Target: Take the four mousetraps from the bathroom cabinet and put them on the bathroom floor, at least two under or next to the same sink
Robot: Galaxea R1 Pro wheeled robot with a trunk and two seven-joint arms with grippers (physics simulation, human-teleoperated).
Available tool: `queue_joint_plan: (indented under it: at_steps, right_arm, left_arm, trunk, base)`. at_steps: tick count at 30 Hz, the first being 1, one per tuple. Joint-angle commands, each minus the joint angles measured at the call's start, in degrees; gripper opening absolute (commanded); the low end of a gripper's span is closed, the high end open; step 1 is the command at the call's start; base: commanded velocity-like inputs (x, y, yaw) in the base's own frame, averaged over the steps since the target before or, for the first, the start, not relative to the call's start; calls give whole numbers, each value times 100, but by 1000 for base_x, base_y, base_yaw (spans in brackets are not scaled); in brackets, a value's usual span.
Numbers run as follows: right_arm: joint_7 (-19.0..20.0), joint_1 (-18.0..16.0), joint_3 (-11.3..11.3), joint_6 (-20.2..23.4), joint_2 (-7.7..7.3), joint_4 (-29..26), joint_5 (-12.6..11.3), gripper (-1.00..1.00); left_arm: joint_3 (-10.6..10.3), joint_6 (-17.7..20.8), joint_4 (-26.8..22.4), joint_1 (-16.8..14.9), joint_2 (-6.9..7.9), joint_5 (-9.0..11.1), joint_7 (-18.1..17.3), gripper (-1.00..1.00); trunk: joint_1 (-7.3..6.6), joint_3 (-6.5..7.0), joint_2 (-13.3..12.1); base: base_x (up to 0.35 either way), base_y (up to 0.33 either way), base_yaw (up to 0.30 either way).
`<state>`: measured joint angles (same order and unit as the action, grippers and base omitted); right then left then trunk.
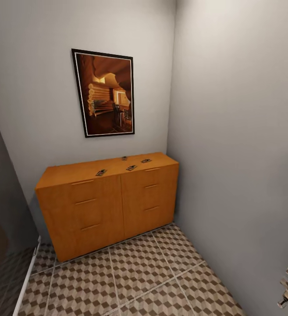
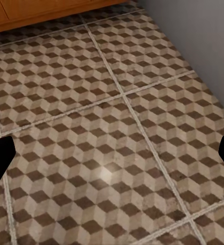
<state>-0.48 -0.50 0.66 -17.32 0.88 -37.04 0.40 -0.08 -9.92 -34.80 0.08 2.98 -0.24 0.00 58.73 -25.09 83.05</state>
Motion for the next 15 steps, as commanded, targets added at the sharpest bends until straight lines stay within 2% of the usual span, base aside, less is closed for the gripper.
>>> queue_joint_plan:
  at_steps: [1,15]
  right_arm:
    - [-5,-3,5,-17,0,3,4,100]
    - [-5,-3,5,-17,0,4,4,100]
  left_arm:
    - [-1,-10,-4,1,1,-3,0,100]
    - [-1,-10,-1,1,1,-3,0,100]
  trunk:
    - [0,-5,3]
    - [0,-5,3]
  base:
    - [0,0,0]
    - [0,0,0]
